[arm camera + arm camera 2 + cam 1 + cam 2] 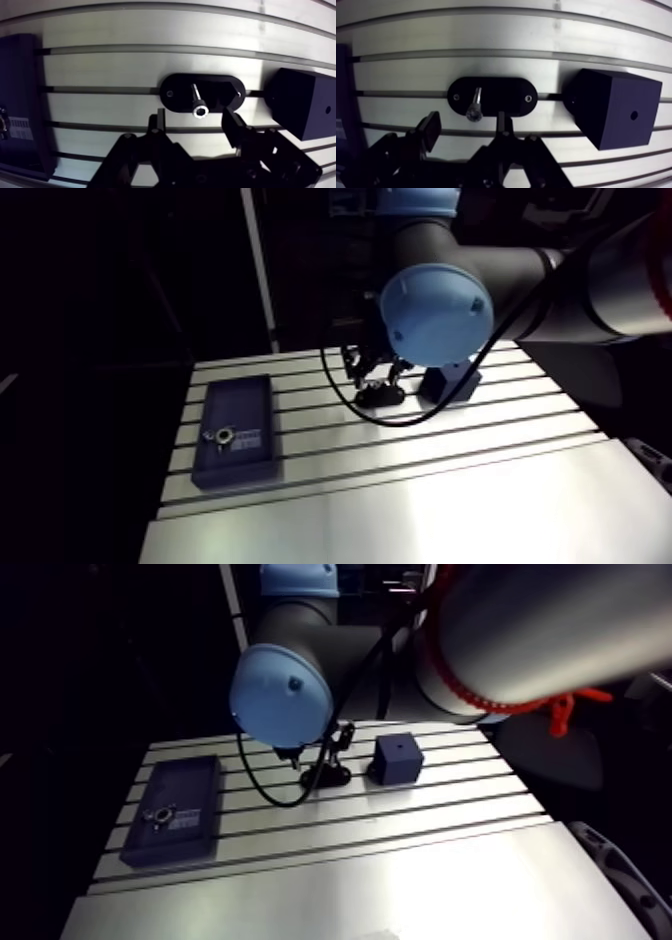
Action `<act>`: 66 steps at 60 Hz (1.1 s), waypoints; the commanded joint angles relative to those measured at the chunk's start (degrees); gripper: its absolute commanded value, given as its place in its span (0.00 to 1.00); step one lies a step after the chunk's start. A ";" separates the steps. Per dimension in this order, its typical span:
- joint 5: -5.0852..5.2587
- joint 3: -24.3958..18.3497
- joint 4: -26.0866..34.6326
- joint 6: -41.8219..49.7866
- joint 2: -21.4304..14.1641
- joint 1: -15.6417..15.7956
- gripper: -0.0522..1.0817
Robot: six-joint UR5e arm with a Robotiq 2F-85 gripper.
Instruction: Pick up the M10 bolt and insert it into the hole until fully seated.
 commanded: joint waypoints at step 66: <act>-0.26 0.36 -2.80 -0.04 0.73 -0.04 0.48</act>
